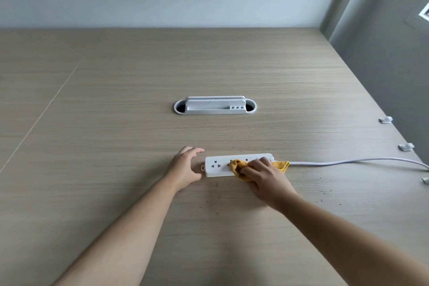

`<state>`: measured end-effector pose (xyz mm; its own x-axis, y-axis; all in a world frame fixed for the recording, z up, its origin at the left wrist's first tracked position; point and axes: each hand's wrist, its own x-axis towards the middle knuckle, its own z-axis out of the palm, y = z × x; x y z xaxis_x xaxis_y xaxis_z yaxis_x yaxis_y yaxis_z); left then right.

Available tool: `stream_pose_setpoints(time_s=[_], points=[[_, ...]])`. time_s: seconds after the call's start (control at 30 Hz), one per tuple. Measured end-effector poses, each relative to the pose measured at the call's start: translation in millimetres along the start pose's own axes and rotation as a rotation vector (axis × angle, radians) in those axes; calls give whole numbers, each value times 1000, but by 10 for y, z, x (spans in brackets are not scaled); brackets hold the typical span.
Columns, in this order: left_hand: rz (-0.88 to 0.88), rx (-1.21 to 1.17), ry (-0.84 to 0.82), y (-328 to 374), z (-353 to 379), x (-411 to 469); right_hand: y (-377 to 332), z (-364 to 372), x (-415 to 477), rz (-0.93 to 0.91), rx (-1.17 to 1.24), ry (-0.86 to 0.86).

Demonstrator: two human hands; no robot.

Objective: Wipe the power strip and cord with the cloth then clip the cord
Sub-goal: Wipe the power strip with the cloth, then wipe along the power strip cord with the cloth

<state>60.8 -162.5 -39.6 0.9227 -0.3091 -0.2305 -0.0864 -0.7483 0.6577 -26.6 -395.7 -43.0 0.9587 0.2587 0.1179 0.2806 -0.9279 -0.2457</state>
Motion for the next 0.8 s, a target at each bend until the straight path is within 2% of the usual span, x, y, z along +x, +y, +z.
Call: stream_pose_setpoints(time_s=[0.1, 0.2, 0.33, 0.4, 0.53, 0.7, 0.8], points=[[48, 147, -72, 207, 59, 4, 95, -112, -64, 115, 40, 48], [55, 251, -90, 403, 173, 36, 174, -160, -16, 284, 33, 16], [29, 264, -68, 433, 236, 80, 414, -212, 10, 578, 57, 63], [20, 267, -69, 420, 221, 103, 529, -253, 20, 682, 89, 36], [6, 295, -89, 392, 144, 167, 572, -219, -72, 539, 65, -60], [5, 504, -198, 544, 135, 234, 787, -430, -212, 752, 178, 150], [116, 595, -187, 857, 356, 266, 817, -551, -155, 749, 225, 182]])
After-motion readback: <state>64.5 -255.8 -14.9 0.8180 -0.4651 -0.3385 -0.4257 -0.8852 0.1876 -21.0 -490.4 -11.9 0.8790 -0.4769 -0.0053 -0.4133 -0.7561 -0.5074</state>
